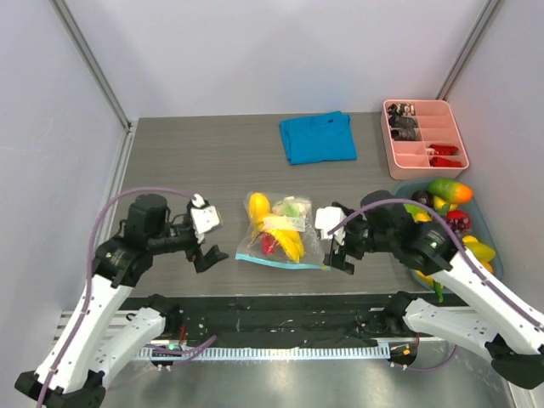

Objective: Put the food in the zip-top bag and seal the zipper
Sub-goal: Reset both arms

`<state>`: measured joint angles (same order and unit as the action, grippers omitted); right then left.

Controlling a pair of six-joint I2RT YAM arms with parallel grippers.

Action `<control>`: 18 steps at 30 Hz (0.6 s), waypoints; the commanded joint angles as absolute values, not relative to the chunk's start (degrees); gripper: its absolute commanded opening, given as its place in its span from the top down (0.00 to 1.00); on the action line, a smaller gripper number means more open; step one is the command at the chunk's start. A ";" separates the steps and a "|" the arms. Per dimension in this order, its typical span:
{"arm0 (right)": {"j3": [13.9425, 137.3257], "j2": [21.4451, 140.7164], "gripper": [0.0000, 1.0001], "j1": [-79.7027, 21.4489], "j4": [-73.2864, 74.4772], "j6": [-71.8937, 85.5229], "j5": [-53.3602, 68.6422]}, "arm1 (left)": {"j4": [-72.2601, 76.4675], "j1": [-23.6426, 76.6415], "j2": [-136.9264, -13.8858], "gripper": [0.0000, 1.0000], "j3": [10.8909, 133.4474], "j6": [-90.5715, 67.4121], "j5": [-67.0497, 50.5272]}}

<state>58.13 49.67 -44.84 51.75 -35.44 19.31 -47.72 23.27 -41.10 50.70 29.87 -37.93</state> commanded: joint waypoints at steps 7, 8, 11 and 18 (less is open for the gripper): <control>71.27 50.69 0.01 -29.91 41.57 -6.87 7.47 | -56.95 17.24 -61.86 0.00 89.95 -4.10 -23.95; 73.63 51.93 0.01 -28.58 41.57 -5.38 7.73 | -57.13 15.40 -63.53 0.00 91.91 -5.78 -25.04; 77.94 58.69 0.00 -21.57 42.01 -0.54 10.96 | -56.78 11.01 -69.86 0.00 97.46 -10.78 -27.94; 84.63 73.55 0.00 1.09 40.88 4.13 23.71 | -58.53 0.27 -80.59 0.00 103.18 -14.43 -25.77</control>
